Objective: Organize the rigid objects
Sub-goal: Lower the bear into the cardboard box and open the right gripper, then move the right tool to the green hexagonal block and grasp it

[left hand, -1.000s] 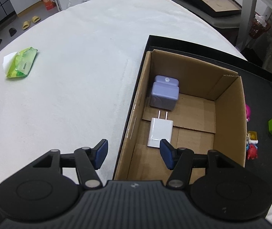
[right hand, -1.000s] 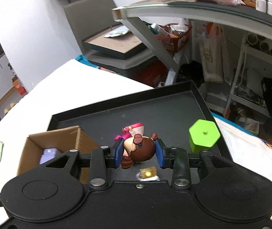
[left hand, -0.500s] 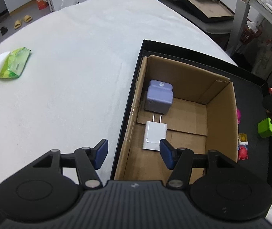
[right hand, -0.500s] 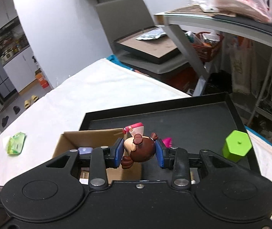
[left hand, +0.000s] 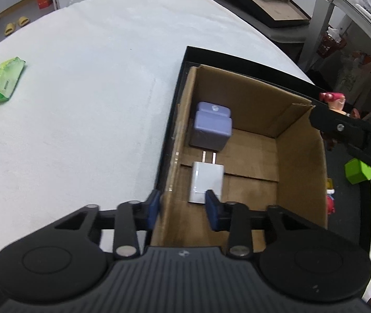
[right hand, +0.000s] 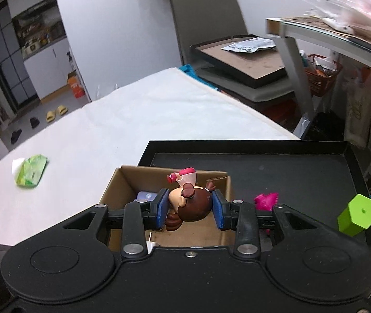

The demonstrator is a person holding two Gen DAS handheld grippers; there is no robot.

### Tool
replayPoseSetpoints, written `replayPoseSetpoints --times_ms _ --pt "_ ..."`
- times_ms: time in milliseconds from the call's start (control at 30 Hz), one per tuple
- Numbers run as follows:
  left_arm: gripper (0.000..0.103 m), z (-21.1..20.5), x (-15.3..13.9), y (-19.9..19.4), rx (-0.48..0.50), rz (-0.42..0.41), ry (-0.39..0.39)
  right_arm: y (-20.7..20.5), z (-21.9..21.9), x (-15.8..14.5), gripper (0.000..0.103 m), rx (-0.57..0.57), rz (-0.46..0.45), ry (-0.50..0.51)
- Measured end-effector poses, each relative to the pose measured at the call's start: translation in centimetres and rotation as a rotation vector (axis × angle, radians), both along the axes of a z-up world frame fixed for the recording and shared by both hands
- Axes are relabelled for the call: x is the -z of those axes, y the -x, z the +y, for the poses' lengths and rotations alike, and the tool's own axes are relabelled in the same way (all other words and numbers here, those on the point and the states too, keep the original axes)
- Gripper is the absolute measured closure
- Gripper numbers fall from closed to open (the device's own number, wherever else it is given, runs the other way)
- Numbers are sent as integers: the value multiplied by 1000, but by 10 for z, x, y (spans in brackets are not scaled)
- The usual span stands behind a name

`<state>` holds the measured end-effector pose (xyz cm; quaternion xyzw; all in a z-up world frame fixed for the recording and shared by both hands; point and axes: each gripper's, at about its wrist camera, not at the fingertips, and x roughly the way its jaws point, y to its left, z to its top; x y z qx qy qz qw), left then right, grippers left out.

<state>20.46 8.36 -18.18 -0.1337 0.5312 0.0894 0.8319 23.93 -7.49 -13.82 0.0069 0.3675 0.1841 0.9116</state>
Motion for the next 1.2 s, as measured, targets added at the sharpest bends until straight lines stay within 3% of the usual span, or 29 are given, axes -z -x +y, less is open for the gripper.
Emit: replayPoseSetpoints --times_ms 367,533,767,967,1067,1200 --pt "90 19 4 3 -41 -4 63 -5 29 12 68 -26 4 80" --pt "90 24 6 4 -38 -2 86 -5 43 13 58 -33 -53 127" --pt "90 29 5 0 -29 10 103 -3 44 12 58 -31 -61 143" --pt "89 23 -1 1 -17 9 73 -4 38 7 56 -5 -58 119" --pt "88 15 -4 -2 -4 19 22 -4 28 3 43 39 -66 103" --pt "86 7 -8 -4 13 13 -8 -7 9 1 41 127 -60 101"
